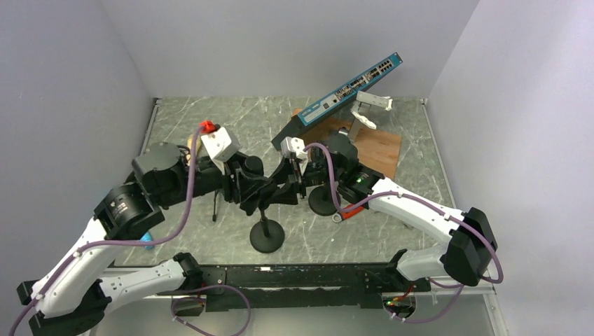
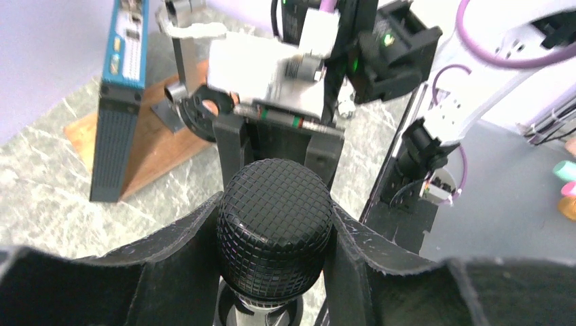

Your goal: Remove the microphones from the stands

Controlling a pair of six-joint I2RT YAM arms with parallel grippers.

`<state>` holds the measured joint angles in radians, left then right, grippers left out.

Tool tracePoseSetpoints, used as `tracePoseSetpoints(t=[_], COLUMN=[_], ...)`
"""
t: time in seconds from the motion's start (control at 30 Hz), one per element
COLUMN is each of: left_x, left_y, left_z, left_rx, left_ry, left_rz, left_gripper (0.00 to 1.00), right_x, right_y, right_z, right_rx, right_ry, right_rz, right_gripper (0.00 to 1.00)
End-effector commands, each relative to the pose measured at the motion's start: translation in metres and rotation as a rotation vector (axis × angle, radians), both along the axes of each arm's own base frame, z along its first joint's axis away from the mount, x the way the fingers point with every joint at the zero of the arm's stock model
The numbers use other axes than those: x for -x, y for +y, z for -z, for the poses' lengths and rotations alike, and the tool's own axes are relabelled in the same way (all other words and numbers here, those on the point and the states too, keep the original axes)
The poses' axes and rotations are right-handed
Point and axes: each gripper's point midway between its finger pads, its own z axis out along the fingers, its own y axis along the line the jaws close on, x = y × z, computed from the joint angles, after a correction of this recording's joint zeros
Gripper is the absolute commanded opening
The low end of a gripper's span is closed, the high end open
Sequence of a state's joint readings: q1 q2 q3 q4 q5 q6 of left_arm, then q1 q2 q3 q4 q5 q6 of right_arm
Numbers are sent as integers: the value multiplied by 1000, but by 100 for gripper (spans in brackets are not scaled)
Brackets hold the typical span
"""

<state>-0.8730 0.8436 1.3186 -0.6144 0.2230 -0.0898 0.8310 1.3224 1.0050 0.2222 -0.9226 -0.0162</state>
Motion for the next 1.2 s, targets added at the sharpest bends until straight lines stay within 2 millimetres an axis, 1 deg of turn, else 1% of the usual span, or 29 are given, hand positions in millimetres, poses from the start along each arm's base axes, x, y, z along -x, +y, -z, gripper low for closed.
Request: tracePoseSetpoints(t=[0.0,0.07,0.17,0.23,0.3,0.33,0.4,0.47,0.53,0.6,0.63,0.7,0.8,0.9,0.93,1.0,1.1,1.17], left_x=[8,9,11,13,16,20,24,29,37,41,40,32,14,-4,-8,-12,-20,-28], left_y=[5,10,20,31,46,59,83,109,136,160,169,183,194,202,201,196,186,174], left_z=[-63,-78,-107,-129,-157,-177,-204,-226,-240,-243,-238,-221,-169,-106,-83,-52,-20,3], left_rx=[93,96,113,137,183,216,268,345,422,467,470,438,314,184,140,104,80,39], left_ry=[-110,-129,-173,-214,-253,-299,-359,-398,-433,-445,-433,-389,-256,-116,-79,-30,20,55], left_rz=[23,13,-9,-36,-83,-110,-183,-263,-331,-403,-444,-530,-660,-801,-826,-838,-853,-856], left_gripper=[0,0,0,0,0,0,0,0,0,0,0,0,0,0,0,0,0,0], right_x=[-8,-8,-9,-10,-11,-11,-12,-13,-13,-14,-14,-14,-14,-13,-13,-13,-16,-17], right_y=[2,2,2,3,3,4,4,4,3,2,2,1,1,-1,-2,-4,-8,-11], right_z=[-5,-3,-2,0,1,1,2,3,2,2,3,4,6,6,5,1,-5,-9], right_rx=[-4,0,7,12,15,16,15,17,16,16,14,13,12,5,1,-8,-18,-18], right_ry=[-34,-34,-37,-36,-34,-33,-31,-30,-33,-35,-36,-35,-30,-33,-37,-43,-59,-67], right_rz=[30,32,36,37,36,37,42,48,57,64,68,74,76,86,91,107,140,152], right_gripper=[0,0,0,0,0,0,0,0,0,0,0,0,0,0,0,0,0,0])
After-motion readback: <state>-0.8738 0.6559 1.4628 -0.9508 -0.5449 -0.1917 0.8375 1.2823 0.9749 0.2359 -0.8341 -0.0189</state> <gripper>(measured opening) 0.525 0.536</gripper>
